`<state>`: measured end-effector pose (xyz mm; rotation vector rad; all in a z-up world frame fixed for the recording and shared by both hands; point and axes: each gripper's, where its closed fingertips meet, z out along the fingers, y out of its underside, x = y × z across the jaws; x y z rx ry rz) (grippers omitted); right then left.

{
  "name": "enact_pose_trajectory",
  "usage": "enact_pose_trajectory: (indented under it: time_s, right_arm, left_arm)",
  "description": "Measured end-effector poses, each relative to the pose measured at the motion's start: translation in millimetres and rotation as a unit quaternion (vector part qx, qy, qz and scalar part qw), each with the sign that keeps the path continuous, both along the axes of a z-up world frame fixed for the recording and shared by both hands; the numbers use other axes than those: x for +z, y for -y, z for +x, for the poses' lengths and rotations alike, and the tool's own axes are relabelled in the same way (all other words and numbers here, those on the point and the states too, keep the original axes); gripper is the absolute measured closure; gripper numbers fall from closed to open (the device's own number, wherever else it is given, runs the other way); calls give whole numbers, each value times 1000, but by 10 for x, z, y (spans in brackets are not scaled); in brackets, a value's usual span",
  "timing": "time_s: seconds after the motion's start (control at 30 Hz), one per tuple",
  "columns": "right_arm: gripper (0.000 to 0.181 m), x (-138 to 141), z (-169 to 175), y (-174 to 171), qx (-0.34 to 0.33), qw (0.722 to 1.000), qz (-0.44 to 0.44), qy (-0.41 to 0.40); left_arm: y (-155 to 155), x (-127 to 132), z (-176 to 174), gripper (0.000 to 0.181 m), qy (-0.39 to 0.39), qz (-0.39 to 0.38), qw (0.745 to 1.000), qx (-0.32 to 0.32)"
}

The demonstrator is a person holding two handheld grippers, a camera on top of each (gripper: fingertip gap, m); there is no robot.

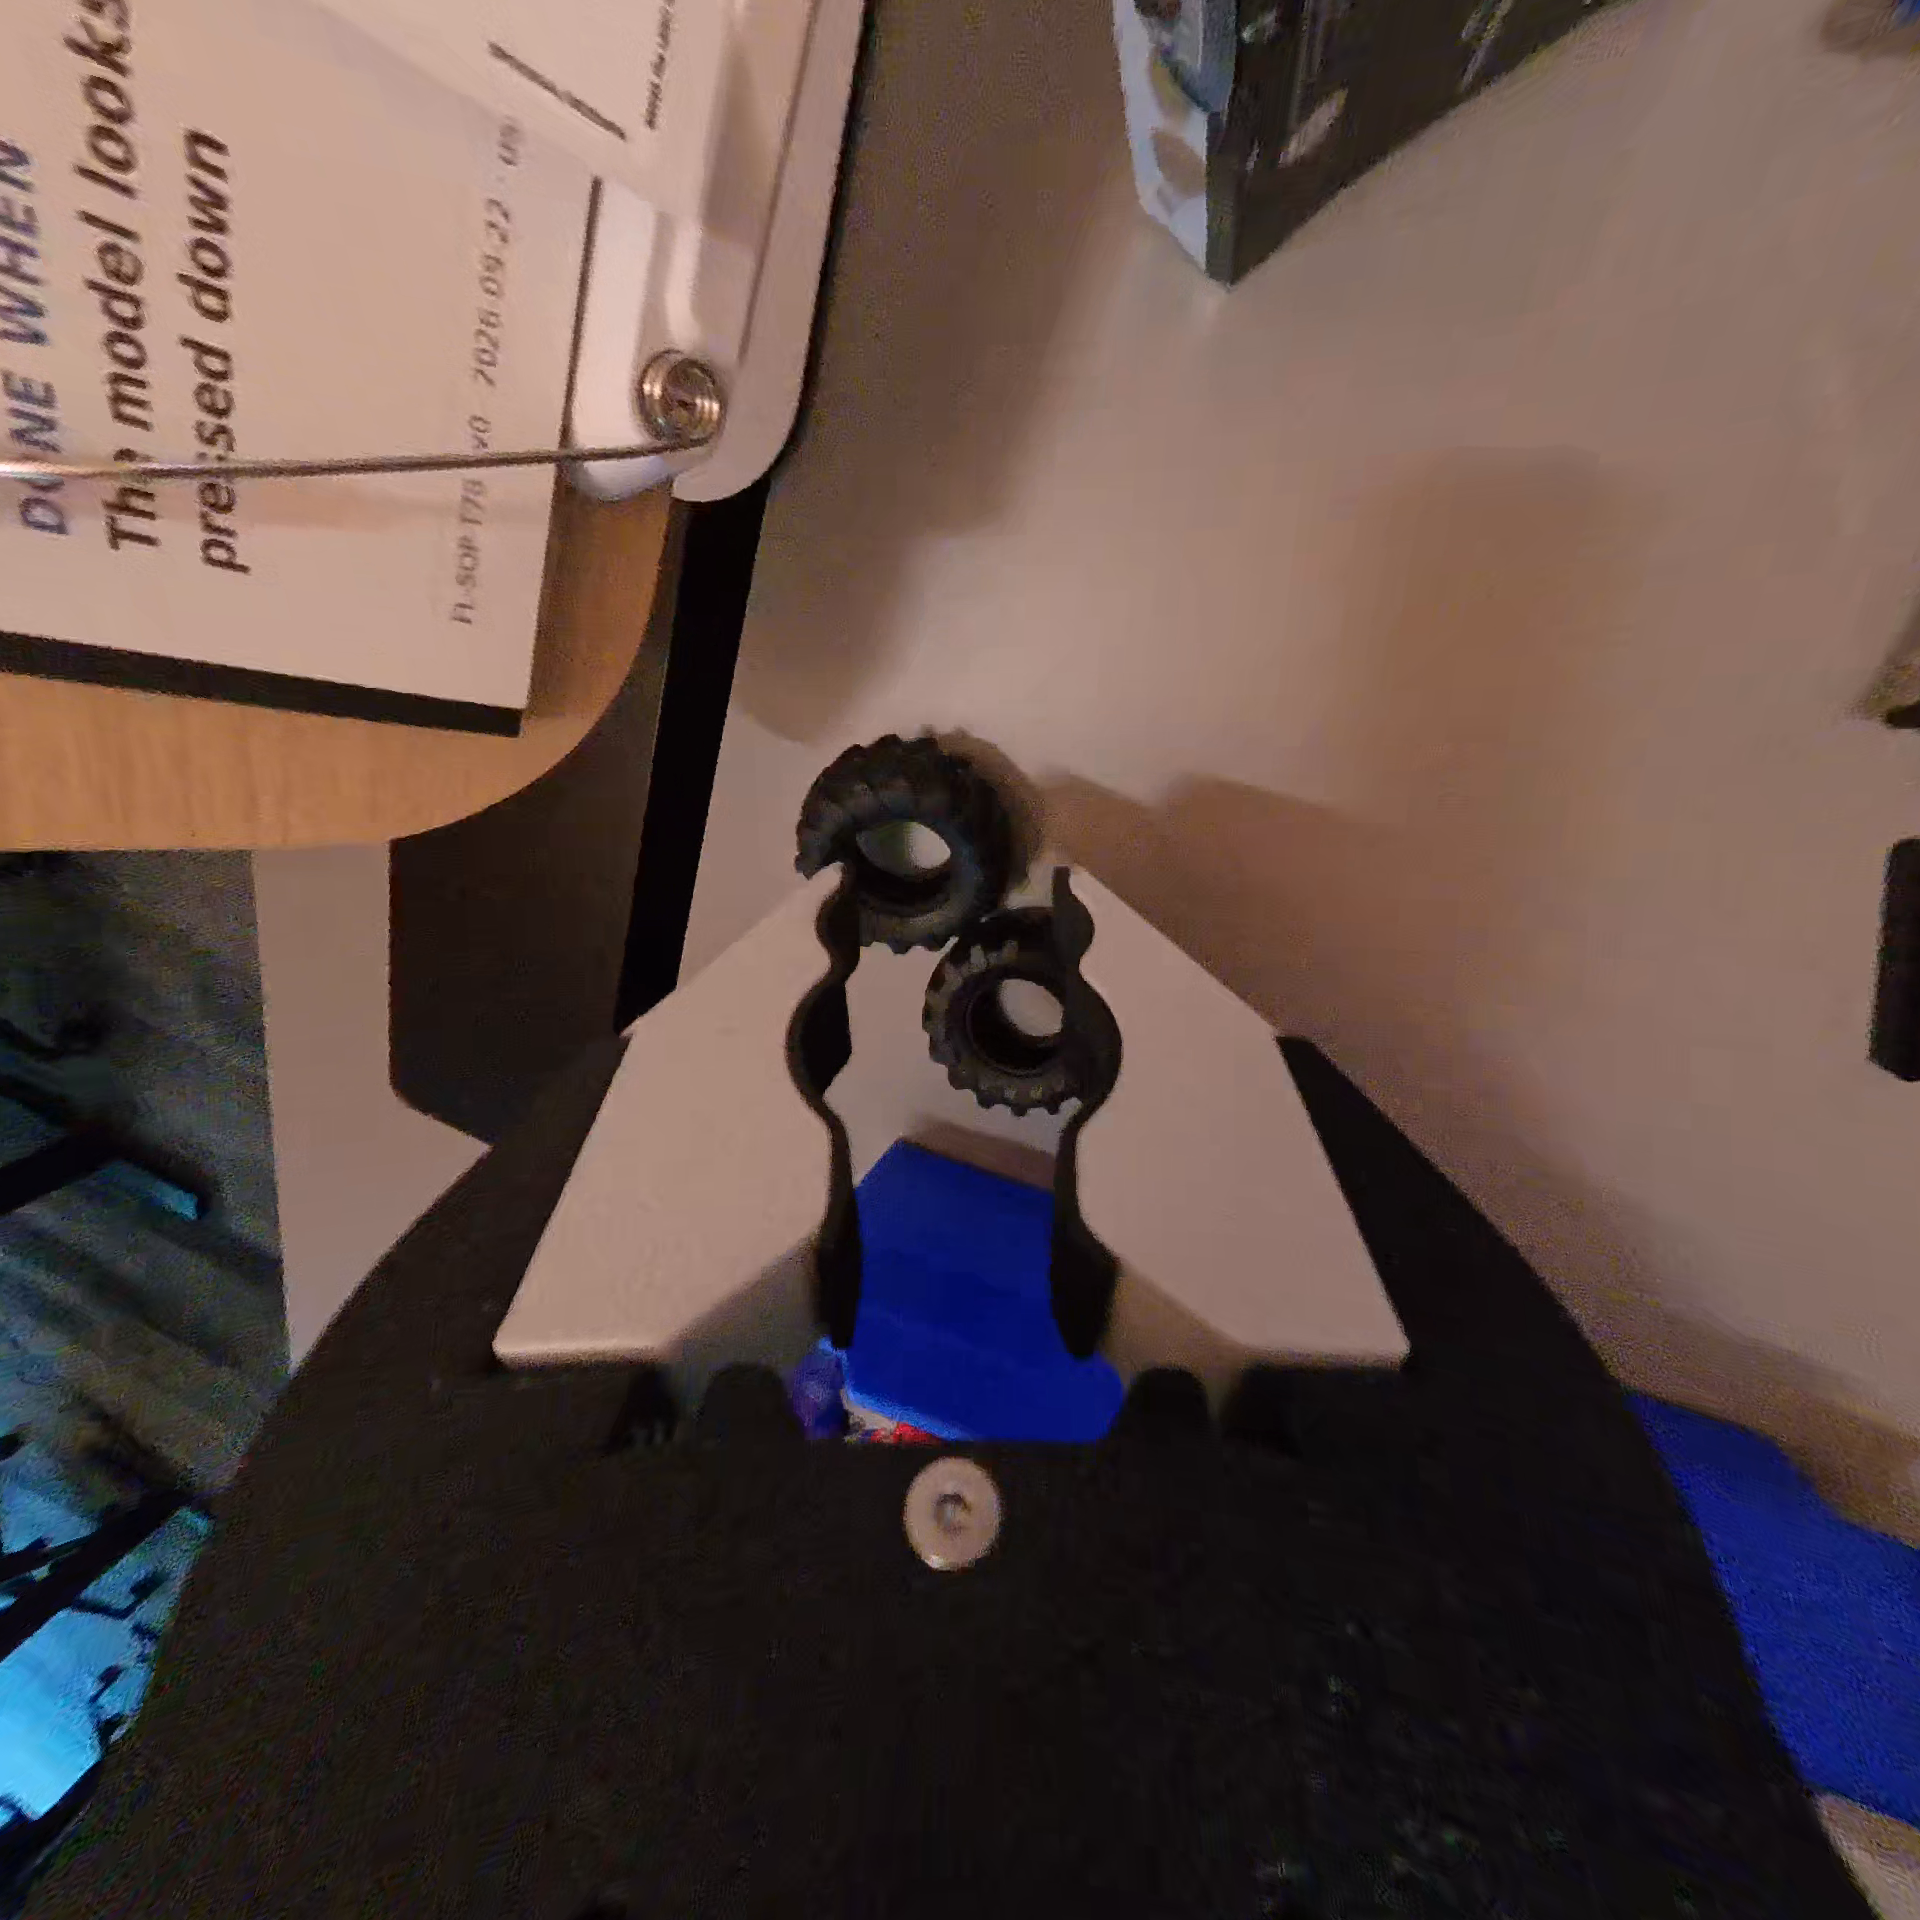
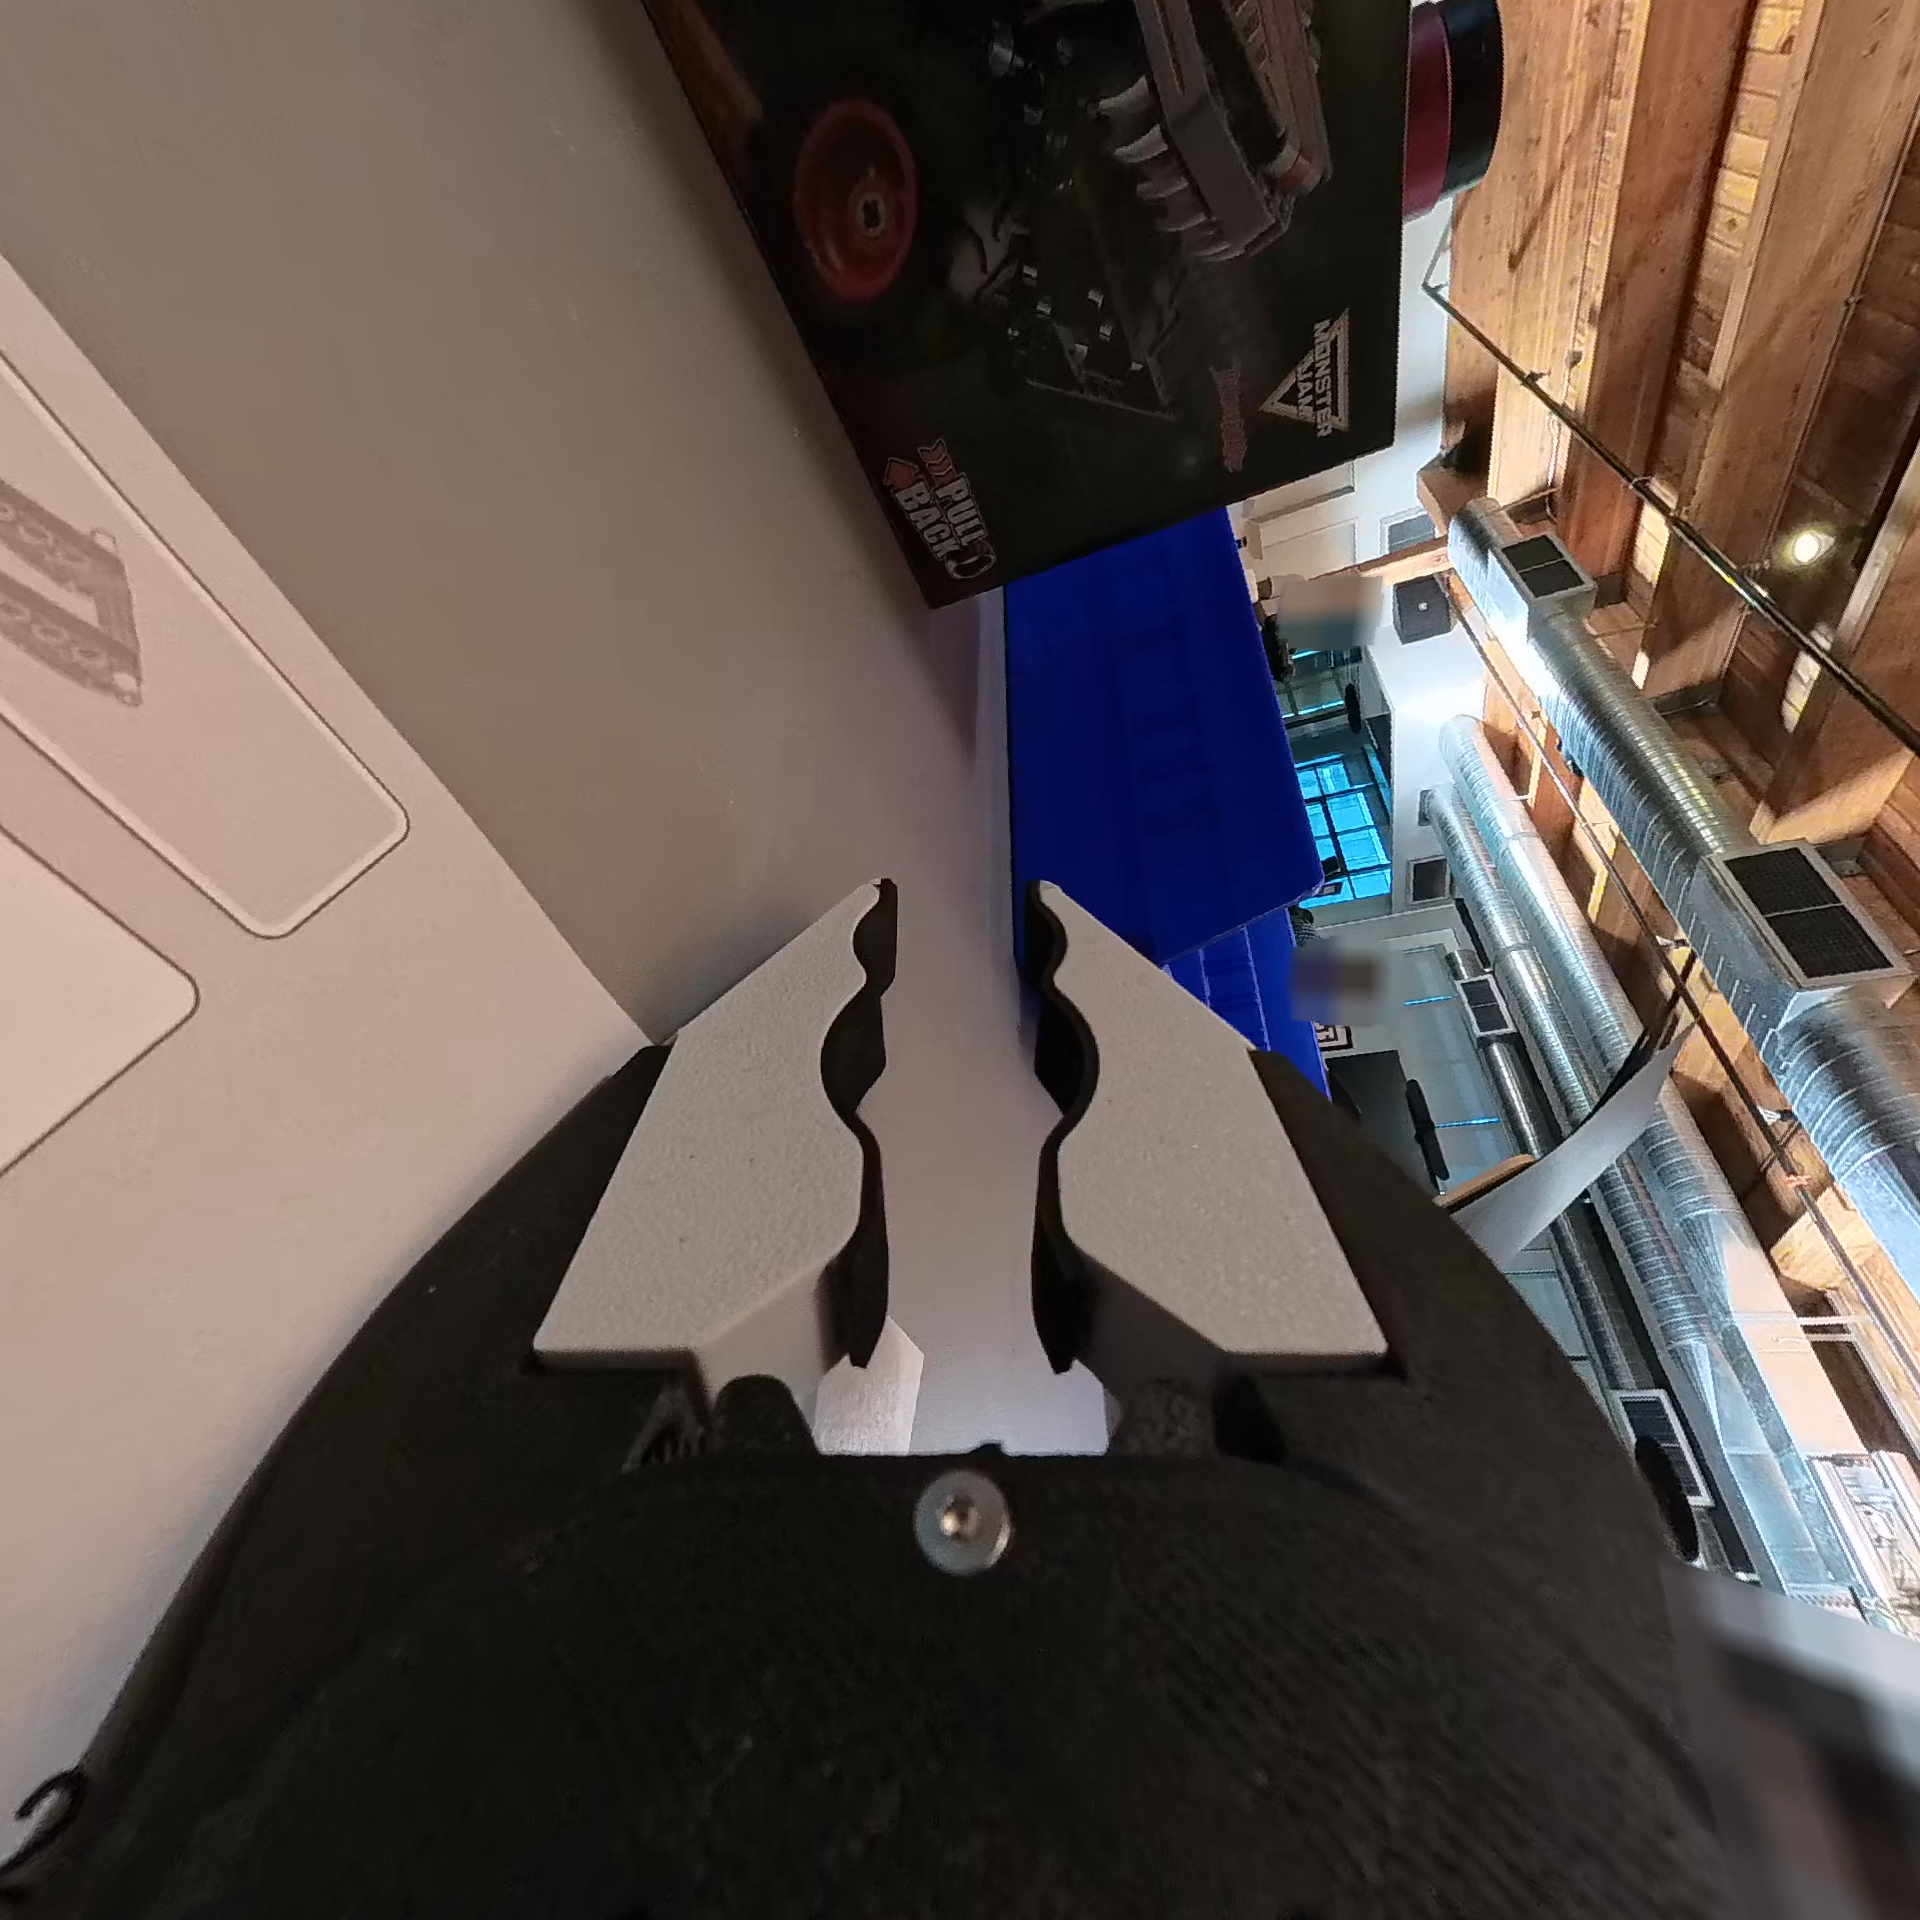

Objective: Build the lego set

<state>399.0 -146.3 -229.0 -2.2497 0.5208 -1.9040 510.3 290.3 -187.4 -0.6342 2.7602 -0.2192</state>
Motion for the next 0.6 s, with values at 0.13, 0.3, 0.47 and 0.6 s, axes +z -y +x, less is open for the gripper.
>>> enact_pose_trajectory:
  time_s: [0.13, 0.3, 0.47, 0.6]
  right_arm:
    - [160, -1, -4, -2, 2, 1000, 1, -1]
    - [159, -2, -3, 0, 2, 1000, 4, -1]
    - [159, -2, -1, -4, 2, 1000, 3, -2]
    - [159, 2, 1, -12, 2, 1000, -3, -1]
  left_arm:
    - [-122, 136, 12, 154, 43, -8, 996, 72]
    - [-506, 877, -448, 154, 135, -128, 973, 135]
    - [-1288, 642, -1587, 142, 41, -110, 974, 192]
    - [-1866, -18, -2425, 117, -64, 28, 962, 265]
